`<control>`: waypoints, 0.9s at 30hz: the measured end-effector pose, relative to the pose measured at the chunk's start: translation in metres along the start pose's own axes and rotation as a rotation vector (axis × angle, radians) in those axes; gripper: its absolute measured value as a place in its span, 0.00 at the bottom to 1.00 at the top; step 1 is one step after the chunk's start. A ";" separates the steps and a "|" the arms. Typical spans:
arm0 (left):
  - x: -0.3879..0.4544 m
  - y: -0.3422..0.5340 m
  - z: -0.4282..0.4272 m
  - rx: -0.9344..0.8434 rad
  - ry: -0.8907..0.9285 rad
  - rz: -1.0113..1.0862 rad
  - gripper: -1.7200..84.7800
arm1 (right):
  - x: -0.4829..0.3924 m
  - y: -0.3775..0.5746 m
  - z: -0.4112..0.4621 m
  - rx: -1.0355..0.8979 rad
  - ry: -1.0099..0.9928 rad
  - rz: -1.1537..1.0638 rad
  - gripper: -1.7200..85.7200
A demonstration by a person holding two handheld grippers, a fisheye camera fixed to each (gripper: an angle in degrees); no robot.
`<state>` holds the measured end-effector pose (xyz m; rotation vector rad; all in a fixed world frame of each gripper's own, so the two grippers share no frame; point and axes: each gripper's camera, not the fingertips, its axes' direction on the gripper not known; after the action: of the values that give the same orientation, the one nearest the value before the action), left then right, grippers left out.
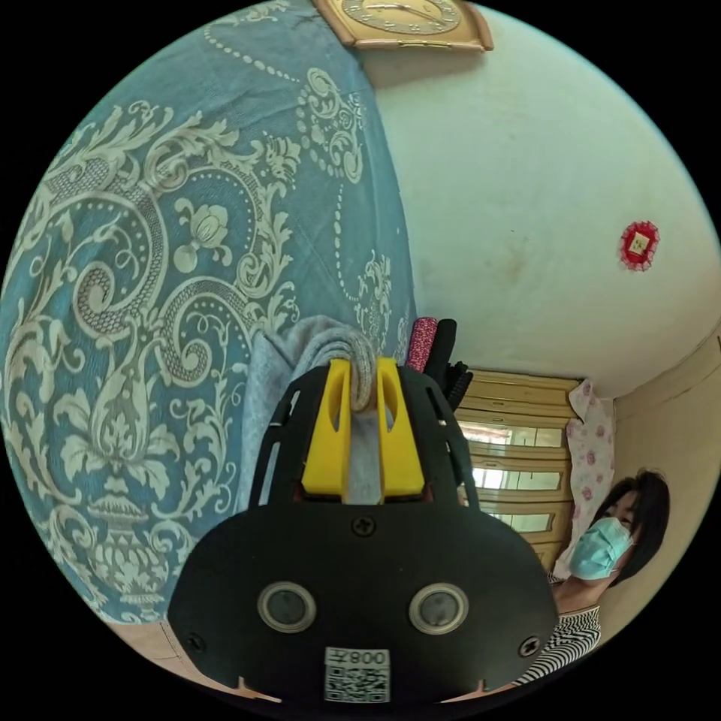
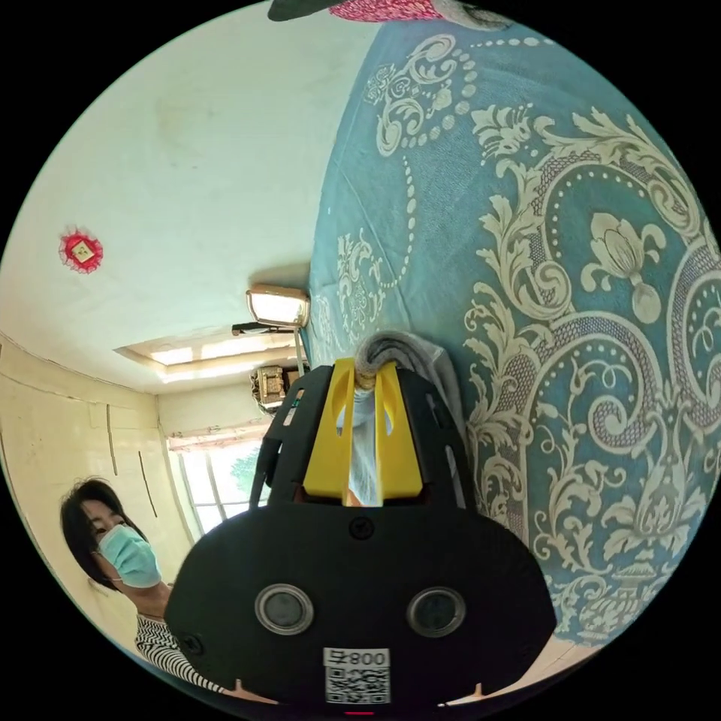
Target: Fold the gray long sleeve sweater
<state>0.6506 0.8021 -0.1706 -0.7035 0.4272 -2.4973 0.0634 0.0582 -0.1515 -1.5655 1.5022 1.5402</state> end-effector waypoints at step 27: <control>0.193 -0.020 0.188 -0.171 -0.833 0.618 0.02 | -0.298 0.084 0.085 -0.254 1.172 -0.725 0.02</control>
<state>0.6048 0.6832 0.0674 -1.3443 0.4457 -1.4420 0.0258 0.2167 0.1250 -2.9732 0.9110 0.3320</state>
